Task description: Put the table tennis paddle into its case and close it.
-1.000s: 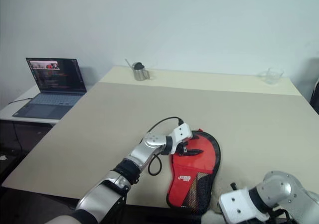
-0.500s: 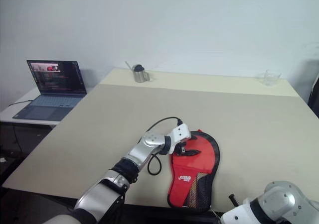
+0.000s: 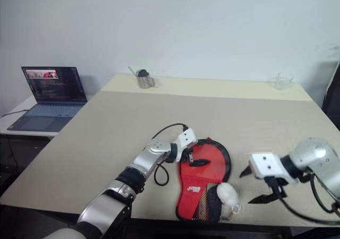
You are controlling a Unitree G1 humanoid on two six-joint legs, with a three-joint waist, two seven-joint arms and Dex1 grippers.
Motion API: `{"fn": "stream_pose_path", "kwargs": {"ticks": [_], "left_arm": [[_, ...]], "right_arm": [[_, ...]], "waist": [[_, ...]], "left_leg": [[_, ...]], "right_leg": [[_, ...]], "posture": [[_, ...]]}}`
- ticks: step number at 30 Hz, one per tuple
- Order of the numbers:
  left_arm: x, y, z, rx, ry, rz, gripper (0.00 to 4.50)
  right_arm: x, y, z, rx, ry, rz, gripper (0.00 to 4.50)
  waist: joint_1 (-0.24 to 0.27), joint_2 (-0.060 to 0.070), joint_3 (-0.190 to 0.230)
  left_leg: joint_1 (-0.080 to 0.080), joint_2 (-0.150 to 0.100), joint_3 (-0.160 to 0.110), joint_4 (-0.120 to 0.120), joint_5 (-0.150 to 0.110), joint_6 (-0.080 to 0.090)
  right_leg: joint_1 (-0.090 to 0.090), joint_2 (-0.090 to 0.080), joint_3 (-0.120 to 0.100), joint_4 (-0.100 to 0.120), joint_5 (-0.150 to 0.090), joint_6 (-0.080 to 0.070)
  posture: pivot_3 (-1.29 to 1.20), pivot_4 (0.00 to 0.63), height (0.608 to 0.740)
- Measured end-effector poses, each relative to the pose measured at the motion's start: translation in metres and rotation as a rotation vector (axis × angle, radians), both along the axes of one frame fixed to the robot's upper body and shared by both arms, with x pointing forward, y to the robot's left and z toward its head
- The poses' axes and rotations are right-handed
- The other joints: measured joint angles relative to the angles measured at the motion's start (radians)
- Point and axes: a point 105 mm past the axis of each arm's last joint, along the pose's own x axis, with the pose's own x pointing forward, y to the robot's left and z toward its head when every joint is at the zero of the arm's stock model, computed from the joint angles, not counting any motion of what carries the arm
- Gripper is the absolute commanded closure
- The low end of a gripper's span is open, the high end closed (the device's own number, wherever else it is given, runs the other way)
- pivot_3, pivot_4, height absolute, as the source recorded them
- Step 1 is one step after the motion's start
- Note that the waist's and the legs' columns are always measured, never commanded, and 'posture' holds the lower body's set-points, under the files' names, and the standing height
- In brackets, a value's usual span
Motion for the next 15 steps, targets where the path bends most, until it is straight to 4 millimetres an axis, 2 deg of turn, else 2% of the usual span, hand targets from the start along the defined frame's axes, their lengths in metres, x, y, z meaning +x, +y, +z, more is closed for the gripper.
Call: {"fn": "stream_pose_path", "kwargs": {"ticks": [2,4,5,7,9,12,14,15], "left_arm": [[0.001,0.004,0.002,-0.008,-0.004,0.012,0.0],[0.0,0.004,0.005,-0.029,-0.001,0.005,0.0],[-0.001,0.006,0.008,-0.041,0.003,0.0,0.0],[0.001,0.02,0.022,-0.081,0.01,0.013,0.0],[0.004,0.045,0.047,-0.122,0.001,0.037,0.0],[-0.007,0.095,0.086,-0.135,-0.06,0.065,0.0],[-0.022,0.124,0.097,-0.104,-0.078,0.084,0.0],[-0.031,0.135,0.096,-0.086,-0.064,0.09,0.0]], "right_arm": [[0.026,0.007,0.001,0.078,-0.069,-0.034,0.02],[0.047,0.013,-0.019,0.13,-0.076,-0.091,0.02],[0.055,0.013,-0.026,0.154,-0.069,-0.127,0.02],[0.071,0.012,-0.029,0.198,-0.069,-0.201,0.02],[0.083,0.009,-0.019,0.227,-0.091,-0.236,0.02],[0.092,0.001,-0.005,0.238,-0.114,-0.253,0.02],[0.094,-0.009,-0.005,0.222,-0.098,-0.275,0.02],[0.095,-0.015,-0.006,0.209,-0.087,-0.286,0.02]], "waist": [[-0.004,-0.004,0.002],[-0.006,-0.003,0.005],[-0.006,0.0,0.008],[-0.007,0.0,0.012],[-0.008,0.0,0.012],[-0.024,0.0,0.013],[-0.026,0.0,0.013],[-0.026,0.002,0.013]], "left_leg": [[0.001,0.001,0.0,0.0,0.0,0.0],[0.0,0.001,0.001,0.0,0.001,-0.001],[-0.003,0.0,0.001,0.001,0.001,-0.002],[-0.017,-0.005,0.005,0.003,0.007,-0.012],[-0.029,-0.005,0.004,0.003,0.012,-0.016],[-0.031,-0.004,0.006,0.002,0.012,-0.016],[-0.03,-0.003,0.006,0.001,0.012,-0.016],[-0.029,-0.003,0.006,0.001,0.012,-0.016]], "right_leg": [[0.001,0.0,0.0,0.0,0.0,-0.001],[0.0,0.0,0.0,0.001,0.001,-0.001],[-0.005,0.0,0.001,0.002,0.001,-0.001],[-0.026,-0.005,0.005,0.018,0.003,-0.002],[-0.04,-0.005,0.004,0.023,0.003,-0.004],[-0.048,-0.005,0.005,0.029,0.0,-0.009],[-0.047,-0.005,0.004,0.03,-0.002,-0.011],[-0.046,-0.005,0.004,0.03,-0.002,-0.011]], "posture": [[0.0,0.15,0.74],[0.0,0.15,0.74],[0.0,0.15,0.74],[0.0,0.15,0.74],[0.0,0.15,0.74],[0.0,0.15,0.74],[0.0,0.15,0.74],[0.0,0.15,0.74]]}}
